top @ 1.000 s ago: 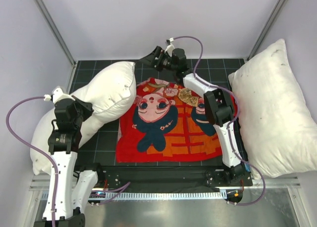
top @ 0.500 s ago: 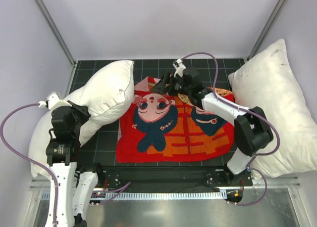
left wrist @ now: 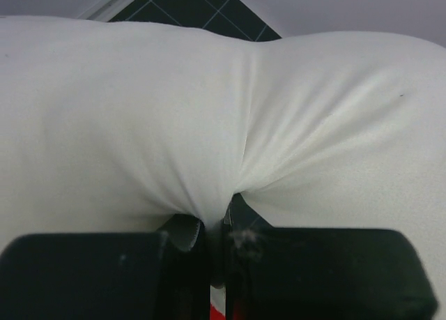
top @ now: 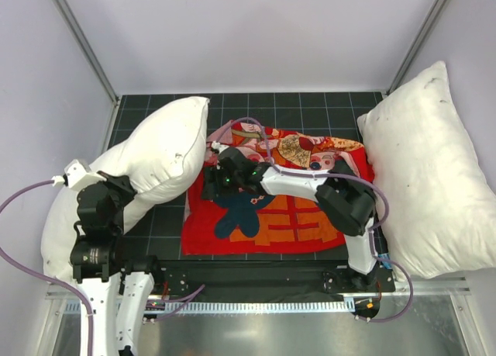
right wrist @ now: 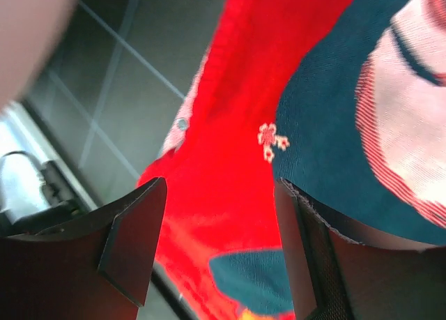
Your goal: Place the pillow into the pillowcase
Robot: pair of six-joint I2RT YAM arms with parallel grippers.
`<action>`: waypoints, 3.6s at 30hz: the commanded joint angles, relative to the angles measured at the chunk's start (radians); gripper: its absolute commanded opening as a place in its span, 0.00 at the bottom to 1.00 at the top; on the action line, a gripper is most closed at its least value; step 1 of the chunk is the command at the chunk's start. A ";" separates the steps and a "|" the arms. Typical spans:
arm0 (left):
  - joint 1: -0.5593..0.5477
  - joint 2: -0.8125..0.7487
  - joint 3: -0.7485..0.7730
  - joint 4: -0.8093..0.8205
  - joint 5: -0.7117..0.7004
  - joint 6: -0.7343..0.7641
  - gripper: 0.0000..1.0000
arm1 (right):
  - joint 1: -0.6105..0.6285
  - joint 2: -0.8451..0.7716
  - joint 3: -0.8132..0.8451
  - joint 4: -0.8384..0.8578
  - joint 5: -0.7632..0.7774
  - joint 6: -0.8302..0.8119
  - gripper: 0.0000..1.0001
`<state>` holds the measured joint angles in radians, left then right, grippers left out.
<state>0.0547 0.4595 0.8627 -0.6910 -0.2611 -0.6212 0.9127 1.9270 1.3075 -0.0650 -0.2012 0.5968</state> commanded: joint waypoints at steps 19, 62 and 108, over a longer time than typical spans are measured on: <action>0.025 -0.025 0.002 0.038 -0.167 0.023 0.01 | 0.110 0.237 0.389 -0.289 0.252 -0.026 0.60; 0.027 0.047 -0.051 0.103 0.075 0.025 0.00 | -0.009 -0.381 -0.302 -0.153 0.292 0.104 0.04; -0.519 0.646 0.340 0.025 0.152 -0.034 1.00 | -0.173 -0.566 -0.401 -0.268 0.171 -0.058 0.14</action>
<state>-0.3916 1.1107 1.2125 -0.7383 -0.0433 -0.5995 0.7376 1.4040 0.9089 -0.3698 -0.0448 0.5243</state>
